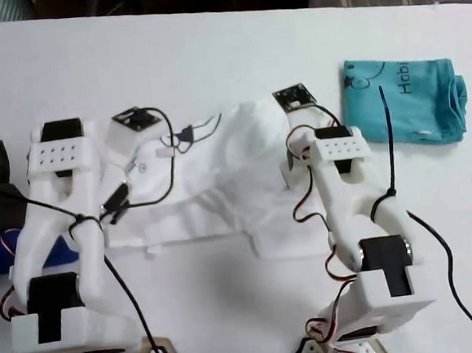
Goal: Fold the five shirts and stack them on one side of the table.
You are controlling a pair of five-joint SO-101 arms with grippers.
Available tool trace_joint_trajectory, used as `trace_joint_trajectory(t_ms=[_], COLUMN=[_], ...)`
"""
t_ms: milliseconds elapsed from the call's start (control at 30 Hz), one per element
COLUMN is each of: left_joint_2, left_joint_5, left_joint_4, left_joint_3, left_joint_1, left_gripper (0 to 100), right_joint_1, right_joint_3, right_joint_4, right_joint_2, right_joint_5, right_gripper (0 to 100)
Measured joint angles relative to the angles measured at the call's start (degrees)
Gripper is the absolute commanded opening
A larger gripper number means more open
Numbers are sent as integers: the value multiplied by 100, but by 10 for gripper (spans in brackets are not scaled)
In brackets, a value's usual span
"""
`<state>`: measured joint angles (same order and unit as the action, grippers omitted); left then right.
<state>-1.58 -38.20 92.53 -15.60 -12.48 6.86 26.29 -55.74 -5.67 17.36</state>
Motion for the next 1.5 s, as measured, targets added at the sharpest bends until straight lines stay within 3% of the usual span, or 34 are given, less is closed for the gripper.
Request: trace_joint_trajectory(t_ms=[167, 300, 800, 1333, 1400, 1500], left_joint_2=[0, 0, 0, 0, 0, 0], left_joint_5=[0, 0, 0, 0, 0, 0], left_joint_4=[0, 0, 0, 589, 484, 316], left_joint_3=[0, 0, 35, 202, 35, -70], left_joint_1=[0, -9, -9, 0, 0, 0], left_gripper=[26, 26, 26, 26, 26, 26], right_joint_1=[158, 185, 176, -510, -510, -431], right_joint_3=[0, 0, 0, 1881, 1908, 1925], right_joint_4=[0, 0, -185, -281, -281, -62], right_joint_2=[0, 0, 70, 3068, 3086, 2989], right_joint_5=[211, 237, 246, 519, 519, 501], right_gripper=[82, 16, 19, 22, 45, 157])
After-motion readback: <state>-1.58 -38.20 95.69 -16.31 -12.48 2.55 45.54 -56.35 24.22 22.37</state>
